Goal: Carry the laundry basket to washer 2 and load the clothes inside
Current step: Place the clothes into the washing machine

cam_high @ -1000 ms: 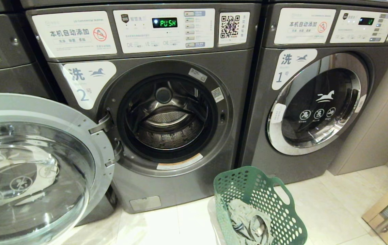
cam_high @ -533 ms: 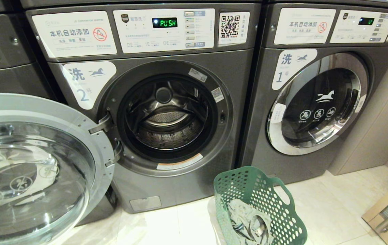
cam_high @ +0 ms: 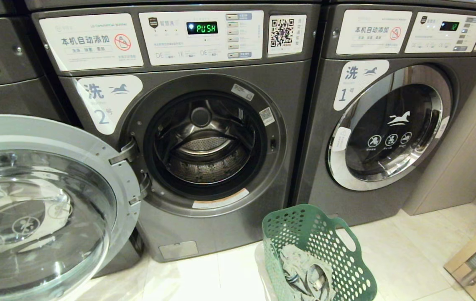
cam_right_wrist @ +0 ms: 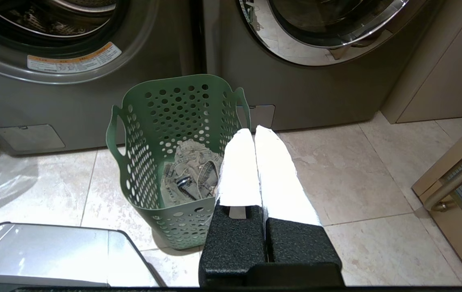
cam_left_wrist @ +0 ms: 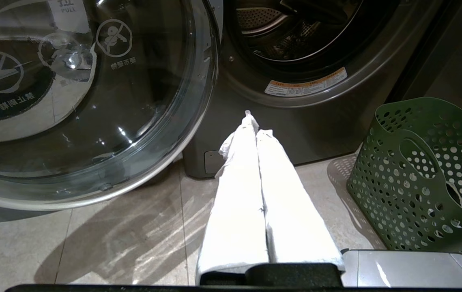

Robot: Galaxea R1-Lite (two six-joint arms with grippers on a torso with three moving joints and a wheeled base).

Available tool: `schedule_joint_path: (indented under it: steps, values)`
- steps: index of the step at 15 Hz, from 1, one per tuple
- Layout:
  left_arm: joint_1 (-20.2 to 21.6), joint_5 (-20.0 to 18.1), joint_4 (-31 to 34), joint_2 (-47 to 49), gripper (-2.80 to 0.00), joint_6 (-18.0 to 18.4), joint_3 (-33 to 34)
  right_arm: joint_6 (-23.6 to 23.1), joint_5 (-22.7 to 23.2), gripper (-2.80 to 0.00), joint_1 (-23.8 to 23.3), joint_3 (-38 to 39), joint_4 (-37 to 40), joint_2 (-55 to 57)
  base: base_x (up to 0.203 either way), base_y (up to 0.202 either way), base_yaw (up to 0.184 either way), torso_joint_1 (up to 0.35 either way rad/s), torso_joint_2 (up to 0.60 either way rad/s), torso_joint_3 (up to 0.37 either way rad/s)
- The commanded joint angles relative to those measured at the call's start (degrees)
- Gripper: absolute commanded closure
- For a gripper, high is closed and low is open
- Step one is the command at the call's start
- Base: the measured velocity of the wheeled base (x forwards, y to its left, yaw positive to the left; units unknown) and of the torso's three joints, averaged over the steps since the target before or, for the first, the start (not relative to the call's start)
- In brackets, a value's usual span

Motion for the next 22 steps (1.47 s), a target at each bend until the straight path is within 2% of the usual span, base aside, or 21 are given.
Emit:
schedule_joint_path:
  steps: [1,13,16,18,22]
  values:
    - [0.01,0.04,-0.04,-0.01,0.0,-0.11,0.0,-0.03,0.0,0.0,0.06,-0.01,-0.01,0.0,0.0,0.0,0.0,0.0,0.0,0.0]
    - [0.01,0.04,-0.83,-0.01,0.0,-0.2,0.18,-0.18,-0.82,0.0,-0.02,-0.07,0.06,0.0,0.0,0.0,0.0,0.0,0.0,0.0]
    - [0.01,-0.01,-0.83,-0.01,0.0,-0.2,0.18,-0.13,-1.48,0.0,-0.02,-8.04,0.98,2.18,0.0,0.0,0.0,0.0,0.0,0.0]
    - [0.01,-0.12,-0.3,0.0,0.0,0.05,0.0,0.92,-2.96,0.0,0.01,-14.62,2.01,10.95,0.0,0.0,0.0,0.0,0.0,0.0]
    - [-0.17,-0.31,-0.21,-0.01,0.0,0.24,0.0,3.82,-6.41,0.0,0.04,-26.7,2.8,37.92,0.0,0.0,0.0,0.0,0.0,0.0]
